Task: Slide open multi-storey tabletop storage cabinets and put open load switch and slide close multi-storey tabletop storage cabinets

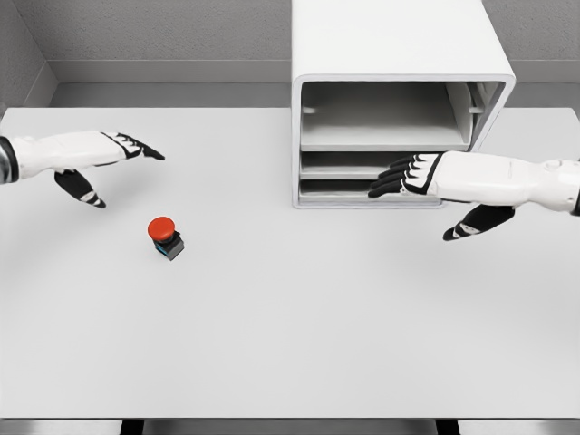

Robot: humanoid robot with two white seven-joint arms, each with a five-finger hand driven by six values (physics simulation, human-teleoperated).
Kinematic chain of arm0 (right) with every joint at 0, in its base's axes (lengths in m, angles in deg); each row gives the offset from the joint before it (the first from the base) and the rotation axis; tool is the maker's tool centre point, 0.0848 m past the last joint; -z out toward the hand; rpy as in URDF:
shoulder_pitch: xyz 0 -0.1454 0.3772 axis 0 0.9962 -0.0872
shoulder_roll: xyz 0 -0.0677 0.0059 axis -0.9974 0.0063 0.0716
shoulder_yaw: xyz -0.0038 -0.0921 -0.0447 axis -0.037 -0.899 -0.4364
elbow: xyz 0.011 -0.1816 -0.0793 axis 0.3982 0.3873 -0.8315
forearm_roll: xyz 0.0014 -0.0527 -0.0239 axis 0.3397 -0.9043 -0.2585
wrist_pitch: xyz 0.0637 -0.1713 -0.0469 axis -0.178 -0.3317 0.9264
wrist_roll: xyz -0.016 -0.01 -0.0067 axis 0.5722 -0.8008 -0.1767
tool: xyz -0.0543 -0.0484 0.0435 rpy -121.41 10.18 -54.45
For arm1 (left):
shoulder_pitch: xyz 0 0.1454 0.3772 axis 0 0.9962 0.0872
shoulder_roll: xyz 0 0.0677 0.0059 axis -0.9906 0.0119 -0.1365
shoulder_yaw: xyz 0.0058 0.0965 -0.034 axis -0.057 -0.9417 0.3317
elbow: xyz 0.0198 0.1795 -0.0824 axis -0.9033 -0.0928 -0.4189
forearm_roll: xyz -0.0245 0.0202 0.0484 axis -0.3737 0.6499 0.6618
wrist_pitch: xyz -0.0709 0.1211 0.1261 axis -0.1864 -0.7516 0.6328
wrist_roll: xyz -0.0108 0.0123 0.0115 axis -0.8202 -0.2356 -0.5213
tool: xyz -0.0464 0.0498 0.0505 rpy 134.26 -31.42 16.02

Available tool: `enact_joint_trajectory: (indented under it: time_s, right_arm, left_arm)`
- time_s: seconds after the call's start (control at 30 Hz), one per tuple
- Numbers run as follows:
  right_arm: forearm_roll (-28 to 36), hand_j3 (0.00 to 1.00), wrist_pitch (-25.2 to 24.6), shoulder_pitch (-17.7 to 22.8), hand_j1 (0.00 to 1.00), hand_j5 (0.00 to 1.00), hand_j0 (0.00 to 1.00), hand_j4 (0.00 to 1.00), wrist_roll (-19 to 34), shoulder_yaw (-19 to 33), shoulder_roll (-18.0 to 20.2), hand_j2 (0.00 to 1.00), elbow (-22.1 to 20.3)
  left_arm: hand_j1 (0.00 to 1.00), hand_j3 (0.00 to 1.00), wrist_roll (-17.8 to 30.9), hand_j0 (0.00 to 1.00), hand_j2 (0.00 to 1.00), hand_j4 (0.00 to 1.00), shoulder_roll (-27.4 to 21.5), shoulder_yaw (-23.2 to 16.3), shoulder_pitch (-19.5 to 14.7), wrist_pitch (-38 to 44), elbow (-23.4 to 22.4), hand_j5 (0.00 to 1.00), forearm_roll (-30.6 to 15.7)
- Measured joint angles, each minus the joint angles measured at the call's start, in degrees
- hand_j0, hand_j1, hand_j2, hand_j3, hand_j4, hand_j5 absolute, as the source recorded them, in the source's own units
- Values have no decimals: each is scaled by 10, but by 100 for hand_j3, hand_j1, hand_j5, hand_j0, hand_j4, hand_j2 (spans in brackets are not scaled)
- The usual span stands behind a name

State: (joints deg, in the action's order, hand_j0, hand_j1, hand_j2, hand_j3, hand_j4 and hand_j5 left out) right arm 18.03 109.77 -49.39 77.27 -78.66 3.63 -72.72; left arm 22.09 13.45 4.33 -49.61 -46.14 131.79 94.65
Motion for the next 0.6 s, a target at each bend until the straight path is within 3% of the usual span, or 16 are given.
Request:
enact_joint_trajectory:
  time_s: [0.1, 0.23, 0.37, 0.6]
  right_arm:
    - [0, 100, 0, -12, 100, 100, 100, 100, 0, 0, -6, 100, 0]
    - [2, 100, 0, -5, 100, 100, 100, 100, -9, 1, -55, 100, 1]
    - [4, 100, 0, -48, 100, 100, 100, 100, -43, 0, -90, 100, 5]
    - [-3, 100, 0, -37, 100, 100, 100, 100, -55, -4, -113, 100, 59]
  left_arm:
    - [100, 100, 1, 100, 100, 100, -11, -7, 0, 0, 17, 100, -15]
    - [100, 100, -1, 100, 100, 100, -31, -7, 1, 0, 51, 100, -26]
    - [100, 100, -1, 100, 100, 100, -51, -6, 4, 0, 94, 100, -29]
    - [100, 100, -2, 100, 100, 100, -54, -8, 22, 0, 135, 100, -27]
